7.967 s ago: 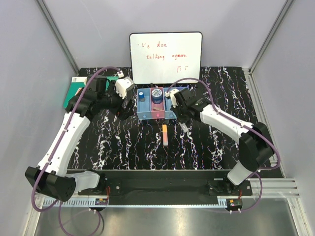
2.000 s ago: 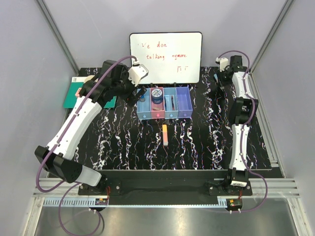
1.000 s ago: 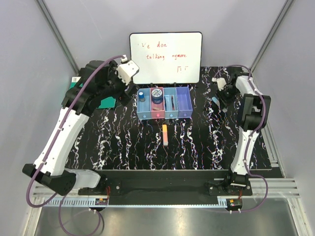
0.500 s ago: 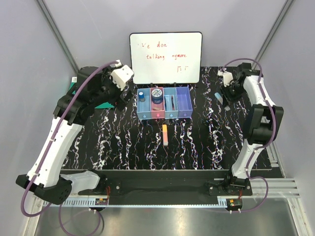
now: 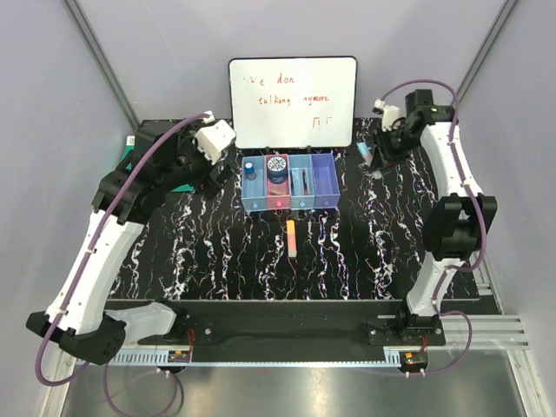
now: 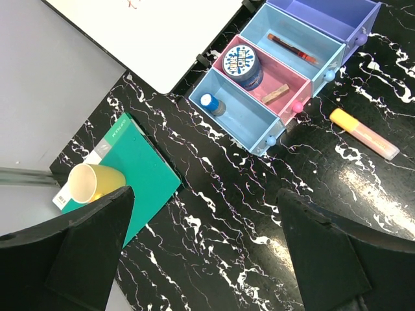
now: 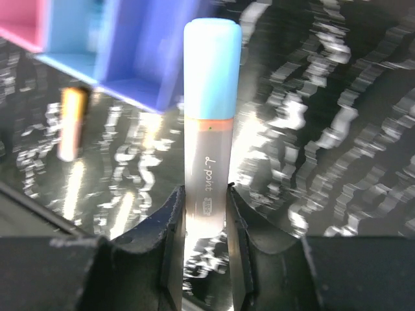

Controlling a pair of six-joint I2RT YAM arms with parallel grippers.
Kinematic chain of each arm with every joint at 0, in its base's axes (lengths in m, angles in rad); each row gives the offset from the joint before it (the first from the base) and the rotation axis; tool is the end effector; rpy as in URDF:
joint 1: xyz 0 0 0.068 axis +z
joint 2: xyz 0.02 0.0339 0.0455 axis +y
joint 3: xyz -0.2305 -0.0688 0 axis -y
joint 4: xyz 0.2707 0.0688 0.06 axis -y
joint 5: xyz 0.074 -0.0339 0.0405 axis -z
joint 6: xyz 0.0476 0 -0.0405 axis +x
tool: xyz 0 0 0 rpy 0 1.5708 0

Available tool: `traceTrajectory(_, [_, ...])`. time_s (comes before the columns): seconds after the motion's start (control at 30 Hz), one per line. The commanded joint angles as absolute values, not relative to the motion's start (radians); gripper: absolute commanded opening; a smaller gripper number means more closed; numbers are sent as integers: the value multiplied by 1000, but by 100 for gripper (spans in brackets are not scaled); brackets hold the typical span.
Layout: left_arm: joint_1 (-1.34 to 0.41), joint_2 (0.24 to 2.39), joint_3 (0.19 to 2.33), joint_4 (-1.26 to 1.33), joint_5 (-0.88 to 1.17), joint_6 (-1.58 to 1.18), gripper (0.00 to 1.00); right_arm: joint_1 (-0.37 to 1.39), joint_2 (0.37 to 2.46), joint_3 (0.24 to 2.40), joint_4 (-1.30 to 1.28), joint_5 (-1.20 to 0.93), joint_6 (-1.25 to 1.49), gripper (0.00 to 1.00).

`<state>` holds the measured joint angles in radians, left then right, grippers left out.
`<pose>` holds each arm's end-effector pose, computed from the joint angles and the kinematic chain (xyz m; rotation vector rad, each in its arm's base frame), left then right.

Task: Sort the stationery into containers
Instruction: Place the pen in the storage box.

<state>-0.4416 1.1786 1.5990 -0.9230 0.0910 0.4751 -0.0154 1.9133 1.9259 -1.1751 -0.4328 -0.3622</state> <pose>0.2340 -0.1154 0.4333 0.9665 1.8327 -0.0738 0.4141 0.0136 0.2864 -0.5708 2.5658 0.4650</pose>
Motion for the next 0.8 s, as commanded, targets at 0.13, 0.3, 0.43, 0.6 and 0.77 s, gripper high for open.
traceTrajectory(0.13, [-453, 1164, 1572, -910, 71, 492, 99, 146, 1910, 1919, -1160, -561, -265, 4])
traceTrajectory(0.3, [-466, 1189, 1583, -910, 72, 485, 99, 172, 2019, 1977, -1137, -574, -256, 4])
traceTrajectory(0.43, [-476, 1216, 1597, -908, 80, 488, 99, 178, 2129, 2022, -1132, -589, -256, 2])
traceTrajectory(0.6, [-480, 1247, 1623, -908, 86, 491, 99, 190, 2230, 2104, -1132, -592, -256, 2])
traceTrajectory(0.77, [-482, 1270, 1628, -910, 101, 486, 99, 207, 2312, 2175, -1132, -584, -255, 2])
